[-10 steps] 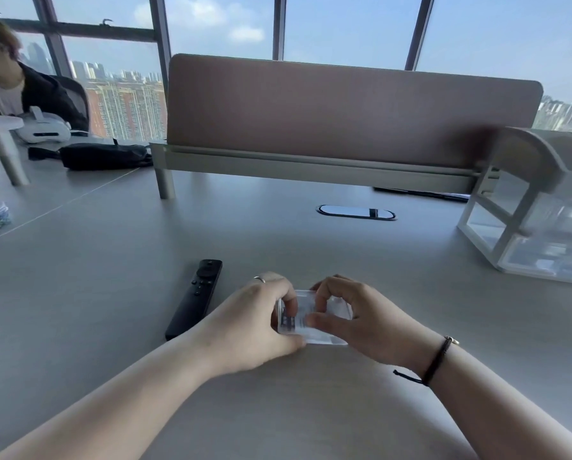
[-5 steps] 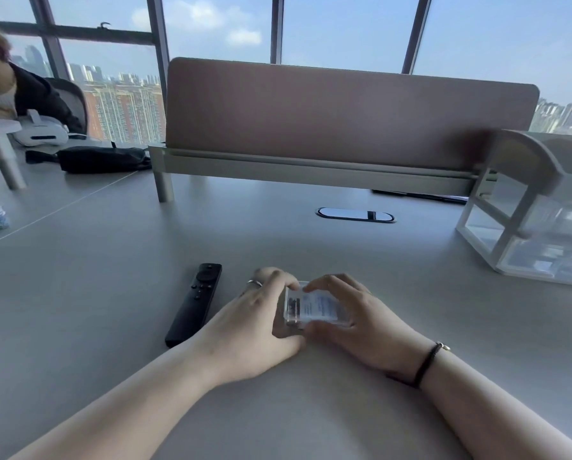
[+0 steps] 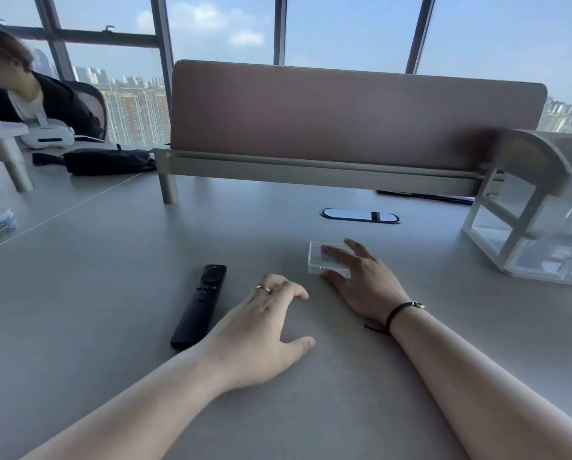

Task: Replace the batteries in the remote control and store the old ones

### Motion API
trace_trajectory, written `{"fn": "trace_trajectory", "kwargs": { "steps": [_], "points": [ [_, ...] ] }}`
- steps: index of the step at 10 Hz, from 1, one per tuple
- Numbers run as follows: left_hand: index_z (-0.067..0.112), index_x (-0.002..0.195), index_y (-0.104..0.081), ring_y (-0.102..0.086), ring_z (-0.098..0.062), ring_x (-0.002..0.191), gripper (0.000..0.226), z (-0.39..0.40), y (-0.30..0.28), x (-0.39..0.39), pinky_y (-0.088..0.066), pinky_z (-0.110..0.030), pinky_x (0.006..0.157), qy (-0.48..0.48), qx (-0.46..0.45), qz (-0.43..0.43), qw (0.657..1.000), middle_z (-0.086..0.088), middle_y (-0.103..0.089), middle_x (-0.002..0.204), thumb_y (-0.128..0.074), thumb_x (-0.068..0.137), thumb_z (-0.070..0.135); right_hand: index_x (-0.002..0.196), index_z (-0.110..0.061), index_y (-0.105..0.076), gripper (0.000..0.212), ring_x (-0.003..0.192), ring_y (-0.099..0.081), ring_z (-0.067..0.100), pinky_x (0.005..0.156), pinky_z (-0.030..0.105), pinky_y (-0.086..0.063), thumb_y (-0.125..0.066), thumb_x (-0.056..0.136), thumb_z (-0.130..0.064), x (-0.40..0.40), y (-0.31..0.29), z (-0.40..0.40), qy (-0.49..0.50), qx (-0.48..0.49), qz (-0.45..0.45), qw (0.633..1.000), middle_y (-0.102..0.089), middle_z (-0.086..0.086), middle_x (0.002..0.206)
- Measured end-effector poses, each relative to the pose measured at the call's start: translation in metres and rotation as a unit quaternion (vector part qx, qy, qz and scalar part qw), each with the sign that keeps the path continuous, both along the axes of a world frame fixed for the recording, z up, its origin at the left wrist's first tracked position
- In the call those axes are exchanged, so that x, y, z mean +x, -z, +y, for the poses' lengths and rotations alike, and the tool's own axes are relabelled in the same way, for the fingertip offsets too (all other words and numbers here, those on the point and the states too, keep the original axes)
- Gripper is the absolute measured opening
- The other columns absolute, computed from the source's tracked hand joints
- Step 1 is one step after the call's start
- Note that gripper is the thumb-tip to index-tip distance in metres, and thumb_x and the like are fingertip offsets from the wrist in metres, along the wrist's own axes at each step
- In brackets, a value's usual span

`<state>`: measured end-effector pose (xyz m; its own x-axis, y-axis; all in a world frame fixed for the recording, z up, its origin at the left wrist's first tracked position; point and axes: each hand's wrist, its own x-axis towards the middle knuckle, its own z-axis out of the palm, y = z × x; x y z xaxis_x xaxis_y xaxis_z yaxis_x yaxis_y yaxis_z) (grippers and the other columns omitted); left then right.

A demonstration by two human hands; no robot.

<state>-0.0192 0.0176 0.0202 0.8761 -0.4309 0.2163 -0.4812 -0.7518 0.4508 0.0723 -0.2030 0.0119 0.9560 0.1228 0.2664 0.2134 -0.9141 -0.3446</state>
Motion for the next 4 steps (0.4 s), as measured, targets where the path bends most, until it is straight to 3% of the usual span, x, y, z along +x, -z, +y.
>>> {"fn": "trace_trajectory", "kwargs": {
  "steps": [2, 4],
  "points": [
    [0.041, 0.118, -0.054, -0.042, 0.021, 0.088, 0.037, -0.0008, 0.0024, 0.0024, -0.033, -0.008, 0.071, 0.016, -0.009, -0.005, 1.000, 0.023, -0.049, 0.118, -0.063, 0.084, 0.054, 0.150, -0.044, -0.029, 0.059, 0.153, -0.016, 0.021, 0.121, 0.034, -0.016, -0.050, 0.095, -0.049, -0.0025, 0.0006, 0.0003, -0.006, -0.038, -0.022, 0.999, -0.020, -0.003, 0.166],
    [0.038, 0.101, -0.064, -0.054, 0.001, 0.080, 0.021, -0.0025, 0.0008, 0.0028, -0.035, -0.010, 0.066, 0.031, -0.051, 0.020, 0.998, 0.021, -0.057, 0.096, -0.066, 0.084, 0.050, 0.148, -0.038, -0.033, 0.067, 0.141, -0.039, 0.027, 0.111, 0.038, -0.035, -0.061, 0.088, -0.048, -0.0100, -0.0020, -0.0040, 0.021, 0.016, -0.038, 0.999, -0.030, 0.003, 0.159]
  ]
}}
